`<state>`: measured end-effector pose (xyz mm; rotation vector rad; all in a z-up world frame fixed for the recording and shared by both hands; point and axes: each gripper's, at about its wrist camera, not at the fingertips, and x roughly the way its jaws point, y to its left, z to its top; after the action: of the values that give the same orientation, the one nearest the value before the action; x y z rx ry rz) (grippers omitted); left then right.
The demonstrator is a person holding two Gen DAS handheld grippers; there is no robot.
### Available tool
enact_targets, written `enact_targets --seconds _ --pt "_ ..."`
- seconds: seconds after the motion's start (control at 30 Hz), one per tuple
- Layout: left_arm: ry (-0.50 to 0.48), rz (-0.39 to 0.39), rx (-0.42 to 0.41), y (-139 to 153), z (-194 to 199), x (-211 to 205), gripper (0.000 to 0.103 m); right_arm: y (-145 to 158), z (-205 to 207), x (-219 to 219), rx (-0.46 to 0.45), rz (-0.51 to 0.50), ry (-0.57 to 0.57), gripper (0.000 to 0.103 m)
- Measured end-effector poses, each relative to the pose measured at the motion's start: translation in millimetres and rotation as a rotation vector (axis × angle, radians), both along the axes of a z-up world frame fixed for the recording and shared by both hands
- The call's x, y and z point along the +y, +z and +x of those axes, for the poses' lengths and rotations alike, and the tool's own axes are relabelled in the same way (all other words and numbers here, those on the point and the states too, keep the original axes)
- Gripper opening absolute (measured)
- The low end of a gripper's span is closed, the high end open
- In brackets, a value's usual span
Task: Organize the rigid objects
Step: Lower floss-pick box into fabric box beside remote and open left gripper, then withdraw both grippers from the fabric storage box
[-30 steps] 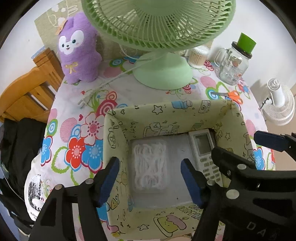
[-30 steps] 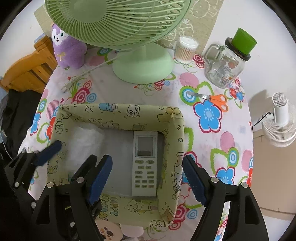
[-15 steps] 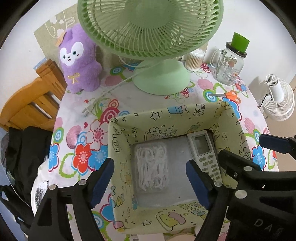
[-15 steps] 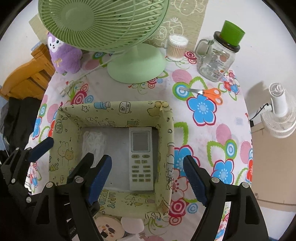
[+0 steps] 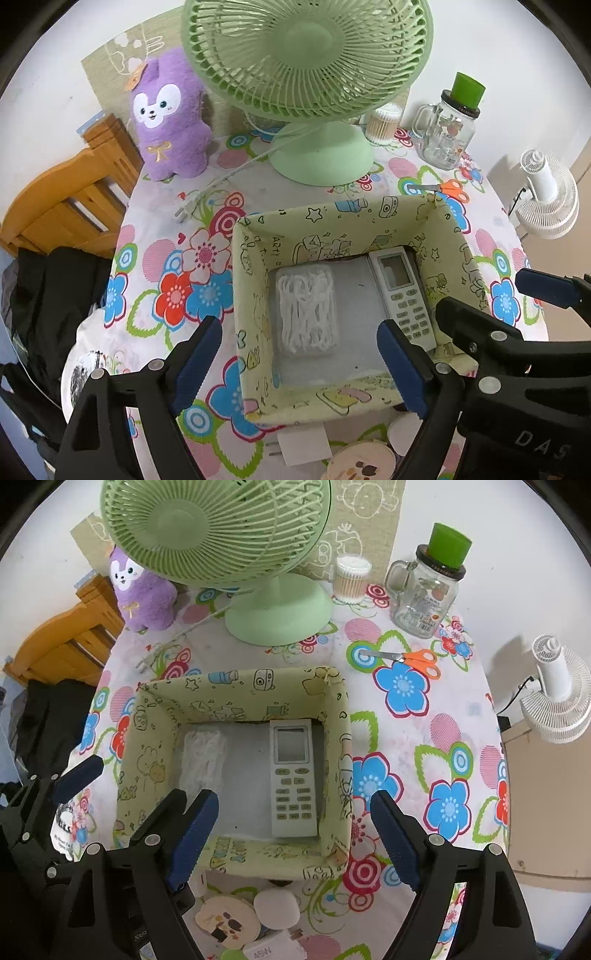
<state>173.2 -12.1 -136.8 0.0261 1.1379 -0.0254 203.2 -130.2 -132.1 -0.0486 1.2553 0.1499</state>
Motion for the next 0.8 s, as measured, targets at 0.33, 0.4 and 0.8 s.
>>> enact_targets --seconds 0.33,0.4,0.8 --pt "-0.005 -0.022 -0.033 19 -21 2 0.087 22 -21 -2 -0.052 0.011 -0.004 0.087" --pt "-0.007 -0.031 -0.035 22 -25 2 0.088 26 -26 -2 -0.064 0.011 -0.002 0.087" --pt "-0.009 -0.050 -0.037 32 -52 9 0.088 49 -62 3 -0.159 0.055 0.043 0.087"
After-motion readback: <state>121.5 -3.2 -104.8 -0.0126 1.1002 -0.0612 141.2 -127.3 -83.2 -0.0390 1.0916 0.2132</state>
